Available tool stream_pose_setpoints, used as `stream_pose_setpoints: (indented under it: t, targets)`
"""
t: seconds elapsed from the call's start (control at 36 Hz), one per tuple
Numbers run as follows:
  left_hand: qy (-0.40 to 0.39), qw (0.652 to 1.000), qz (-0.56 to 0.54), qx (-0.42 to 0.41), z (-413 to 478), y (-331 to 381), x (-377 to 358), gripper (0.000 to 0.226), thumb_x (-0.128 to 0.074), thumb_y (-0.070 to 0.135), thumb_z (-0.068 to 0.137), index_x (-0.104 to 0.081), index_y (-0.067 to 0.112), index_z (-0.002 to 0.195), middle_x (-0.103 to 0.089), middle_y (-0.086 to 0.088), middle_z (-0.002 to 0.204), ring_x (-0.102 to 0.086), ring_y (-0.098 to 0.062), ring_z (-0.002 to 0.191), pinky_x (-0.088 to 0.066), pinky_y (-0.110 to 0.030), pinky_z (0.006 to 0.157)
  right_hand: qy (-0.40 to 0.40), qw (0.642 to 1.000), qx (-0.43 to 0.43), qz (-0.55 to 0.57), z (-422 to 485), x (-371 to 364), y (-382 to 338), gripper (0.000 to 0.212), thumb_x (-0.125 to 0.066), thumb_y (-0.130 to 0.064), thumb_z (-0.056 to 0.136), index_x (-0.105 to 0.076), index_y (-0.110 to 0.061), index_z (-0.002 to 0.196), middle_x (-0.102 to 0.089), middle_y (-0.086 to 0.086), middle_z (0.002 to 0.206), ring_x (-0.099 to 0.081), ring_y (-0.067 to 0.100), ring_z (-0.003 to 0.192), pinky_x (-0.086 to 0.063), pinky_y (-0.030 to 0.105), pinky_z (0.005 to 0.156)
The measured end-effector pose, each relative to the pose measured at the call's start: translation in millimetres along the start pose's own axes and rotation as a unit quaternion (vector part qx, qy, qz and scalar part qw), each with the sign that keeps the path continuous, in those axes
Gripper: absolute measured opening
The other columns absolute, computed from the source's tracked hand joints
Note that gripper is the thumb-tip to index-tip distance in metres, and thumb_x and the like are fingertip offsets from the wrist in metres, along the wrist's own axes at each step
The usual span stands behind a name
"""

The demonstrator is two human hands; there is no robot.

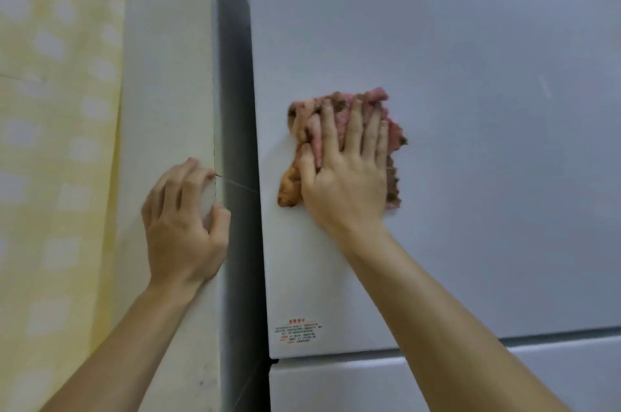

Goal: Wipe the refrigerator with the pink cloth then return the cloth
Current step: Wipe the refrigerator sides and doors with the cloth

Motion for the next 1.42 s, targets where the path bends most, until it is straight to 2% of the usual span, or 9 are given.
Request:
stream_pose_setpoints:
  t: [0.17,0.28,0.42,0.53,0.64,0.92,1.08,1.25,1.42]
  targets:
    - [0.010,1.000,0.015,-0.001,23,0,3,0.046,-0.046,0.027,0.093,-0.059,0.006,0.132,-0.054,-0.017,0.135,-0.045,-0.037,0.126,-0.035,-0.047,0.104,-0.099,0.966,0.236,0.035,-67,0,-25,0.064,-0.039,-0.045,0.108,-0.028,-0.021,0.166,-0.014,0.012,0.174,-0.002,0.031,0.163,-0.010,0.051,0.132]
    - [-0.026,0.999,0.004,0.025,34,1,-6,0.056,-0.042,0.029,0.095,-0.047,0.017,0.150,-0.038,-0.010,0.162,-0.028,-0.029,0.152,-0.022,-0.048,0.123,-0.135,0.950,0.280,0.035,-58,9,8,0.066,-0.038,-0.058,0.106,-0.025,-0.034,0.166,-0.013,0.000,0.175,-0.002,0.020,0.163,-0.007,0.045,0.133]
    - [-0.051,0.998,0.001,0.035,33,-7,-9,0.062,-0.036,0.037,0.098,-0.038,0.027,0.159,-0.027,0.000,0.171,-0.017,-0.021,0.159,-0.011,-0.043,0.128,-0.049,0.995,0.088,0.015,-9,27,61,0.075,-0.040,-0.067,0.099,-0.028,-0.033,0.165,-0.016,0.002,0.175,-0.006,0.024,0.163,-0.004,0.043,0.133]
    - [-0.053,0.998,0.004,0.029,34,-8,-9,0.063,-0.036,0.039,0.097,-0.040,0.024,0.158,-0.030,-0.003,0.169,-0.021,-0.024,0.157,-0.014,-0.043,0.127,-0.061,0.994,-0.093,0.014,27,25,64,0.075,-0.035,-0.066,0.102,-0.011,-0.040,0.167,0.005,0.001,0.177,0.015,0.024,0.162,0.014,0.041,0.130]
    - [-0.046,0.999,0.007,0.024,35,-8,-9,0.062,-0.038,0.039,0.095,-0.043,0.024,0.155,-0.034,-0.004,0.167,-0.024,-0.025,0.156,-0.014,-0.042,0.126,-0.053,0.990,-0.133,0.012,49,10,30,0.069,-0.030,-0.055,0.106,-0.005,-0.036,0.168,0.011,0.010,0.176,0.019,0.036,0.160,0.022,0.046,0.126]
    - [-0.005,1.000,0.000,0.014,40,0,-8,0.065,-0.044,0.037,0.084,-0.054,0.017,0.145,-0.048,-0.012,0.156,-0.037,-0.036,0.146,-0.026,-0.052,0.121,-0.098,0.977,0.186,0.029,15,-11,-39,0.067,-0.029,-0.047,0.103,-0.027,-0.024,0.166,-0.013,0.011,0.175,-0.002,0.029,0.163,0.001,0.044,0.132]
    - [0.012,1.000,0.022,-0.002,42,-1,-10,0.061,-0.047,0.037,0.087,-0.054,0.013,0.142,-0.049,-0.018,0.150,-0.040,-0.041,0.138,-0.032,-0.057,0.112,-0.111,0.964,0.237,0.042,-6,1,-11,0.063,-0.032,-0.052,0.105,-0.029,-0.033,0.165,-0.014,0.000,0.175,-0.001,0.021,0.163,0.000,0.042,0.133]
    - [0.009,0.999,-0.012,0.048,41,11,-5,0.059,-0.045,0.025,0.083,-0.054,0.012,0.140,-0.046,-0.015,0.153,-0.033,-0.036,0.144,-0.025,-0.055,0.118,-0.024,0.993,0.112,0.040,7,18,52,0.067,-0.041,-0.056,0.098,-0.036,-0.037,0.162,-0.021,-0.001,0.174,-0.007,0.021,0.163,-0.007,0.045,0.133]
    - [-0.032,0.998,-0.035,0.032,45,3,-12,0.068,-0.043,0.024,0.084,-0.043,0.010,0.151,-0.034,-0.009,0.167,-0.022,-0.026,0.158,-0.011,-0.038,0.128,-0.041,0.994,-0.099,0.004,36,16,62,0.074,-0.018,-0.060,0.096,-0.009,-0.041,0.167,0.011,0.007,0.176,0.022,0.030,0.160,0.017,0.050,0.127]
Point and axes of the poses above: each hand's wrist, its own z-axis towards the middle knuckle, its own x-axis out of the back of the hand, y = z × x, the point moved 4 cm from there along z, towards the middle knuckle
